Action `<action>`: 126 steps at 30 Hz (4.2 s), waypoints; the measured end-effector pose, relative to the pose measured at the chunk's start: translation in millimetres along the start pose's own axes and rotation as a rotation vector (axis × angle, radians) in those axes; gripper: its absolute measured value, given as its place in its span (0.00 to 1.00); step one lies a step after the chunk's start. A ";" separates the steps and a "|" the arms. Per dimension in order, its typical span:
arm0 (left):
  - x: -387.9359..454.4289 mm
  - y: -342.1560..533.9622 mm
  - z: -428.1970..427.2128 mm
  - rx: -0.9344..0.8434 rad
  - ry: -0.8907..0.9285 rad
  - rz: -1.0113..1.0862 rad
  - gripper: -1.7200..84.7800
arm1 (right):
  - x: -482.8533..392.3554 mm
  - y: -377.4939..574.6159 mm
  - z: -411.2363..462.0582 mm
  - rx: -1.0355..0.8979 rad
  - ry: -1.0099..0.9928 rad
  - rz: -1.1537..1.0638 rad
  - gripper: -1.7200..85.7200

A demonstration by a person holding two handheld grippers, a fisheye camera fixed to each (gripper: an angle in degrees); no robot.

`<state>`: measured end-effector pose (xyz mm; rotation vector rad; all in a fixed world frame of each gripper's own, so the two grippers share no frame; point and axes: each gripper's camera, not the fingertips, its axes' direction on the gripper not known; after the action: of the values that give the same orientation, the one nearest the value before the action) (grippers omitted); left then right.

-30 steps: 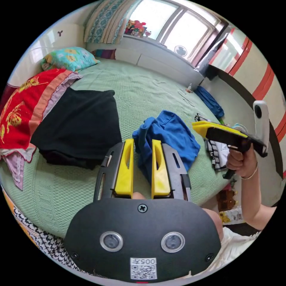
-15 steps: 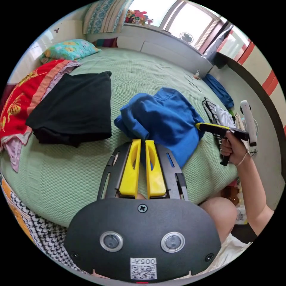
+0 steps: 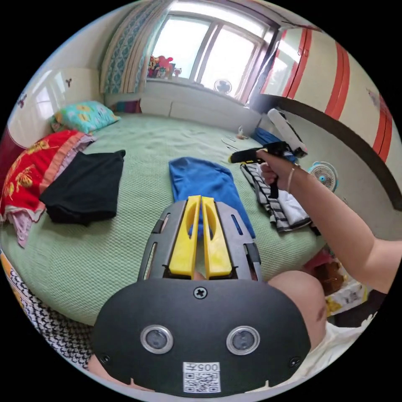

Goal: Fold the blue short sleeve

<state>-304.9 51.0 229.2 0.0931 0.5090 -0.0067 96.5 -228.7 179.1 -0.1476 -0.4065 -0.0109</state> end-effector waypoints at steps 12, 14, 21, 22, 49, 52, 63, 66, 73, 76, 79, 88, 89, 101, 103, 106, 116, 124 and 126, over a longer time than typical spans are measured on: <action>-21.7 -8.7 61.3 -0.201 -0.023 0.017 0.01 | -131.9 -84.2 114.9 -0.095 -0.026 -0.108 0.08; -24.1 -16.6 68.4 -0.205 -0.095 0.053 0.01 | -140.6 -99.5 123.5 -0.076 -0.012 -0.104 0.08; -53.3 -31.4 60.7 -0.183 -0.068 -0.007 0.01 | -133.7 -119.1 100.7 -0.090 -0.137 -0.005 0.08; -55.0 -32.1 57.4 -0.171 -0.071 -0.012 0.01 | -132.7 -103.0 81.3 -0.066 -0.120 -0.015 0.08; -83.0 -13.2 83.0 -0.247 -0.155 -0.033 0.03 | -119.4 16.3 69.3 -0.471 0.057 -0.253 0.04; -90.6 -18.8 67.0 -0.202 -0.223 0.003 0.06 | -115.3 19.8 42.1 -0.356 0.114 -0.202 0.08; -178.4 -46.9 45.7 -0.111 -0.103 -0.153 0.08 | -232.0 60.8 15.0 0.083 -0.019 -0.659 0.13; -190.4 -47.8 42.6 -0.108 -0.053 -0.150 0.09 | -250.2 67.9 35.9 0.017 0.008 -0.705 0.13; -213.9 -50.5 54.2 -0.122 0.027 -0.182 0.10 | -242.0 74.8 54.8 -0.066 0.054 -0.704 0.06; -214.5 -52.6 63.8 -0.139 0.054 -0.173 0.10 | -208.2 62.2 38.2 -0.039 -0.047 -0.571 0.02; -208.5 -55.3 76.7 -0.174 0.095 -0.143 0.11 | -159.8 48.2 28.0 -0.039 -0.208 -0.382 0.01; -170.1 -61.2 108.7 -0.261 0.148 0.093 0.15 | -83.6 39.9 39.8 -0.108 -0.465 -0.226 0.01; -168.9 -61.3 114.3 -0.282 0.165 0.100 0.15 | -82.5 40.1 40.1 -0.110 -0.460 -0.237 0.01; -169.4 -72.4 126.7 -0.248 0.178 0.072 0.14 | -30.1 38.4 47.8 -0.137 -0.611 -0.097 0.01; -165.2 -73.5 127.9 -0.243 0.185 0.085 0.14 | -20.1 38.2 47.2 -0.134 -0.667 -0.081 0.01; -157.1 -74.1 135.7 -0.261 0.205 0.103 0.14 | -16.6 39.4 41.1 -0.104 -0.667 -0.096 0.02; -127.0 -79.6 162.0 -0.295 0.239 0.144 0.14 | -42.3 48.7 21.0 -0.039 -0.491 -0.274 0.01; -96.1 -79.8 181.8 -0.337 0.237 0.200 0.14 | -35.1 41.6 10.3 -0.005 -0.503 -0.147 0.19; -84.2 -78.3 181.9 -0.319 0.244 0.225 0.14 | -35.5 39.5 6.2 0.011 -0.519 -0.124 0.21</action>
<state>-292.3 -44.8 421.5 -0.1631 0.7345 0.3086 63.1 -189.3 165.2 -0.1127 -0.9331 -0.0940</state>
